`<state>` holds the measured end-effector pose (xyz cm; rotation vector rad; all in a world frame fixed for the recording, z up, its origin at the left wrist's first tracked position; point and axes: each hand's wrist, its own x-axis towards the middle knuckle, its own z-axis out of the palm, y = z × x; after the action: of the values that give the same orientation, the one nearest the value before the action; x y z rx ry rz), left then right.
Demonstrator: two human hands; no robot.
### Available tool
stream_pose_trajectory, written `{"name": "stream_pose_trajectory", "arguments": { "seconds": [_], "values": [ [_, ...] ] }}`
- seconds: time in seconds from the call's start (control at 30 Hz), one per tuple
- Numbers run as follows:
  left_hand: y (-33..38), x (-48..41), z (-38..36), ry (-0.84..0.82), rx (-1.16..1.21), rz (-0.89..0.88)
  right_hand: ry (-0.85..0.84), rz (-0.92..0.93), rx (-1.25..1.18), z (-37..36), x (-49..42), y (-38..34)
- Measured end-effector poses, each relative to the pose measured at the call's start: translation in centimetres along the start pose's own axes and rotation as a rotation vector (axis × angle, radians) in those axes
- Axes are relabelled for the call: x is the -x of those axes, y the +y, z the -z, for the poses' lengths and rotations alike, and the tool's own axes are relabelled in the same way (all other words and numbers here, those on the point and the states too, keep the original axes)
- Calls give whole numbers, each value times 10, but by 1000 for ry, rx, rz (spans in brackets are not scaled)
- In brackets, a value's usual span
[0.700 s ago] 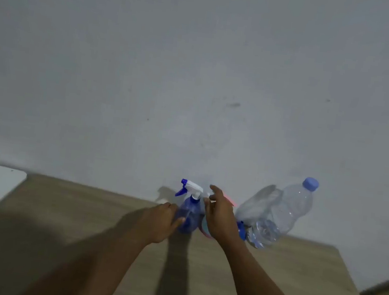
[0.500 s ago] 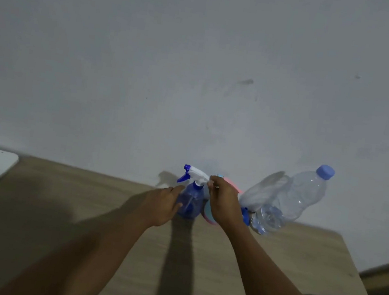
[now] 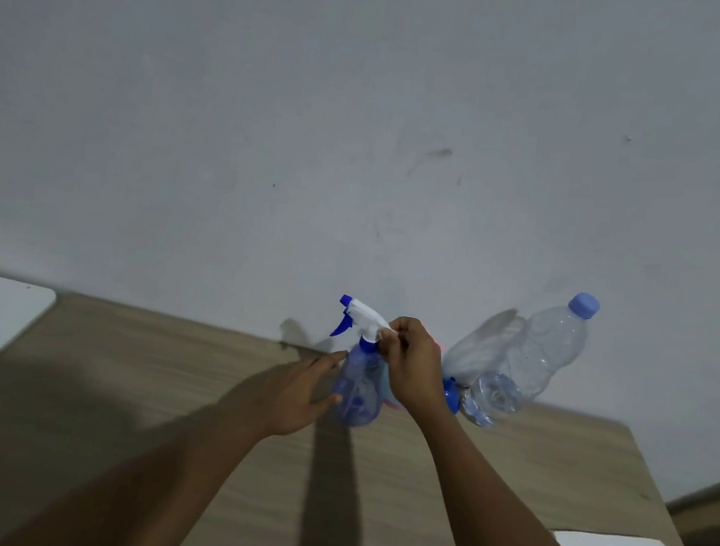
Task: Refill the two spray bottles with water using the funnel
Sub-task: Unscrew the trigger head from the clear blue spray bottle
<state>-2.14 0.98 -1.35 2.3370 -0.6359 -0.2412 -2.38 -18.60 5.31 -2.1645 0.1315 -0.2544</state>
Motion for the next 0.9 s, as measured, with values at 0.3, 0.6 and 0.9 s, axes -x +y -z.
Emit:
{"name": "stream_pose_trajectory", "arguments": {
  "seconds": [0.3,0.6,0.9],
  "values": [
    [77,55,23,98,410,-37,-70,-24,-252,86,30,-76],
    [150,99,40,171,642,-90,-62,86,-361,145,79,-130],
    [191,121,51,164,623,-106,-33,225,-400,160,107,-145]
  ]
}}
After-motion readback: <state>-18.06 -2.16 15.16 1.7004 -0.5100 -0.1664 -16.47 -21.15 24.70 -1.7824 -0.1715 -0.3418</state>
